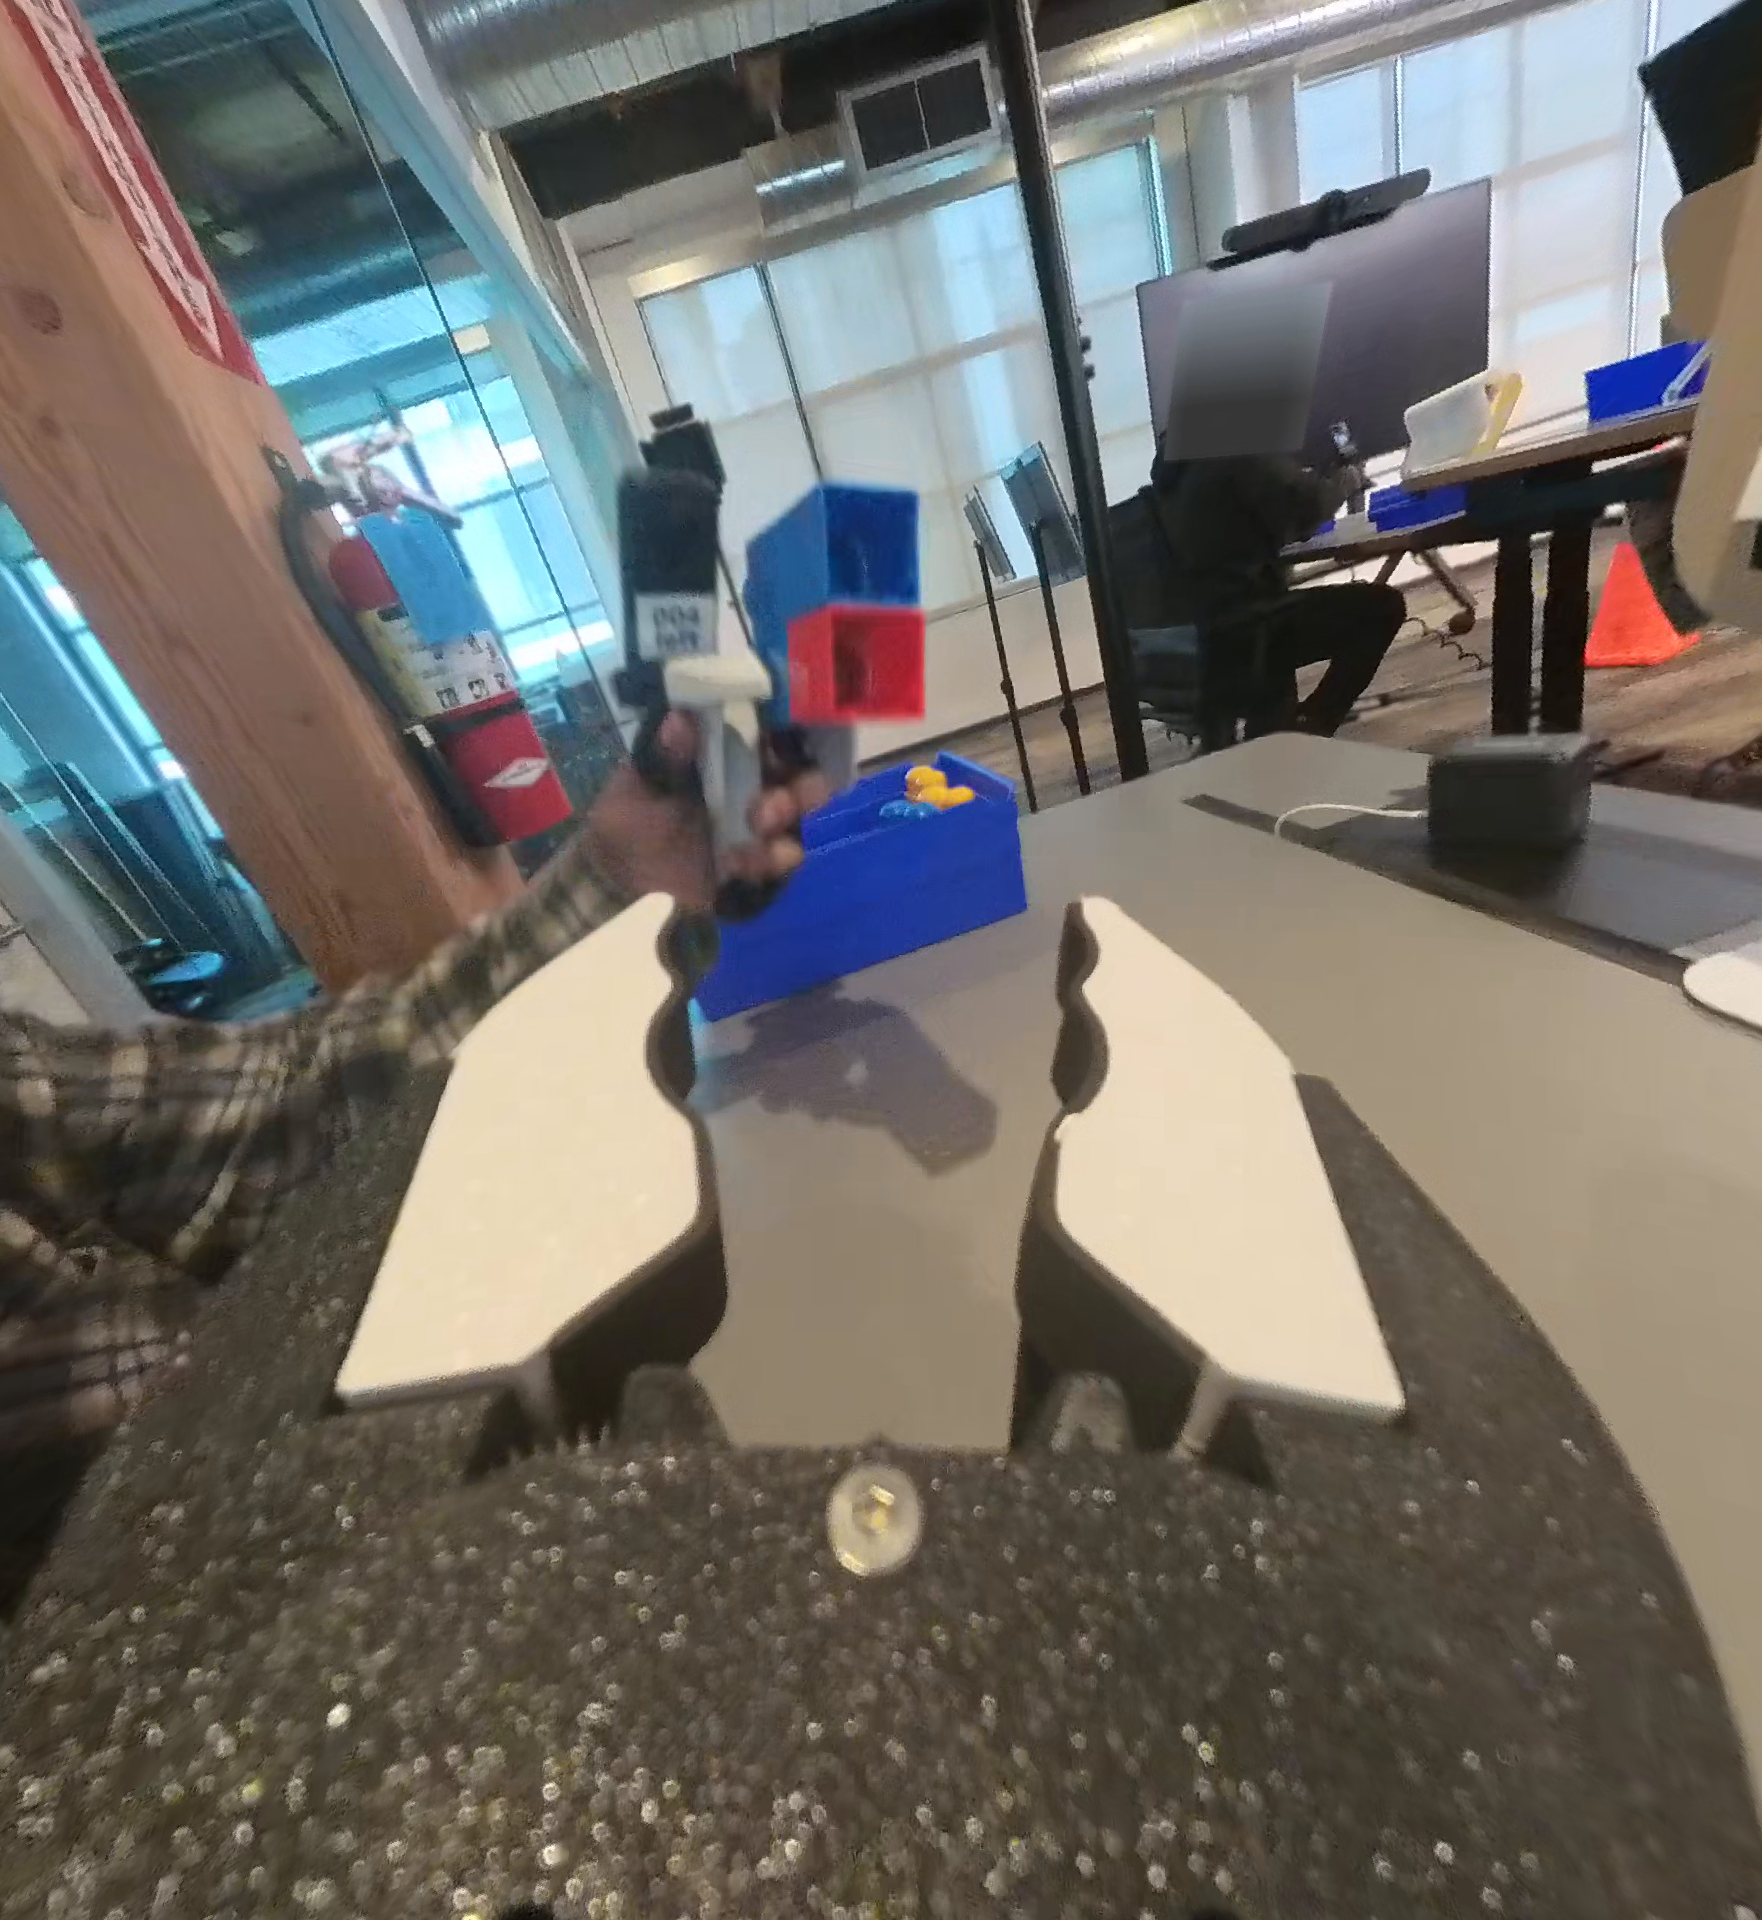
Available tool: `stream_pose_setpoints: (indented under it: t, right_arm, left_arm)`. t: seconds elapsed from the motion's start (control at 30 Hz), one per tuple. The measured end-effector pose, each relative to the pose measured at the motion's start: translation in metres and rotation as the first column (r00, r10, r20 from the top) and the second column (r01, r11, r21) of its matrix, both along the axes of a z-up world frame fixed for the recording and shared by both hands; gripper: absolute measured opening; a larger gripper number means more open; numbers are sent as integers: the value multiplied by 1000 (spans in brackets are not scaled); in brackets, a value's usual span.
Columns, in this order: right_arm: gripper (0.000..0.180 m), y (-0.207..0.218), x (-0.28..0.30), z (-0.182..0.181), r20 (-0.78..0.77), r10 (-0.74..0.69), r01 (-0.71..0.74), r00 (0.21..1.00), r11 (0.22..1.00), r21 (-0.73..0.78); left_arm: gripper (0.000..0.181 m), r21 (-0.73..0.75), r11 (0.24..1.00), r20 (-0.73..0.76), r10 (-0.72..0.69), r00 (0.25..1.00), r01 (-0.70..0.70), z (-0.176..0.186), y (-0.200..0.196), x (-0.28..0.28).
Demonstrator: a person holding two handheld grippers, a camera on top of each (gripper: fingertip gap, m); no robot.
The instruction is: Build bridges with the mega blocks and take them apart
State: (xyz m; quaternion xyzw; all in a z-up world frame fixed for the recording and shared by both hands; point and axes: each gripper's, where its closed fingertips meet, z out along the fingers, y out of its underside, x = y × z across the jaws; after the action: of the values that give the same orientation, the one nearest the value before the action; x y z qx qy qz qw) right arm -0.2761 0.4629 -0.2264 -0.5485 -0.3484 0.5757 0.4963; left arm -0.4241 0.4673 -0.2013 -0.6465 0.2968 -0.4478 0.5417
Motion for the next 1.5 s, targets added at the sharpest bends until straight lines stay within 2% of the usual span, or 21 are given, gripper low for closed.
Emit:
stream_pose_setpoints:
  t: [0.07,0.13,0.23,0.37,0.47,0.57,0.7,0.83,0.93,0.97,1.13,1.27,1.33,1.4,1.5]
  right_arm:
    - [71,6,-7,3,7,15,-15,1000,1000,-16]
    - [73,7,-12,1,-12,36,-36,999,999,-40]
    - [73,5,-17,-14,2,59,-58,998,996,-61]
    - [71,-2,-26,-31,22,131,-127,991,985,-118]
    - [64,-7,-34,-38,47,158,-151,986,981,-125]
    - [37,-12,-37,-42,57,195,-187,979,975,-120]
    - [36,-15,-34,-42,58,216,-206,975,968,-142]
    - [35,-23,-40,-52,105,257,-240,961,959,-148]
    - [35,-27,-45,-57,127,272,-253,954,956,-151]
    - [35,-28,-46,-59,137,278,-257,951,954,-153]
    - [35,-29,-43,-54,145,286,-269,947,955,-127]
    - [35,-24,-33,-45,167,229,-214,959,972,-101]
    - [35,-3,-1,-20,49,121,-115,991,987,-110]
    - [35,15,41,-2,-17,6,-9,1000,989,-148]
    - [35,29,102,6,104,-225,236,969,966,-110]
  left_arm:
    - [37,-2,994,72,-112,991,112,-21,0,42]
    - [37,-10,982,81,-185,979,186,-45,0,71]
    - [37,-41,969,49,-240,970,242,-77,-3,93]
    - [37,-45,966,-14,-256,967,255,-96,-11,98]
    - [37,-49,957,-9,-285,958,284,-97,-17,103]
    - [37,-39,949,-5,-314,949,314,-98,-24,109]
    - [38,-37,932,63,-358,932,361,-93,-29,110]
    - [60,-21,936,44,-350,936,351,-93,-28,111]
    - [53,-11,930,5,-367,930,367,-96,-33,112]
    - [40,-4,927,5,-376,927,376,-96,-35,113]
    - [38,8,937,0,-349,937,349,-91,-36,115]
    - [37,10,946,100,-324,941,325,-80,-33,111]
    - [37,0,950,237,-303,923,312,-64,-25,90]
    - [37,2,961,280,-267,922,278,-57,-14,71]
    - [37,22,962,292,-266,919,272,-54,-15,67]
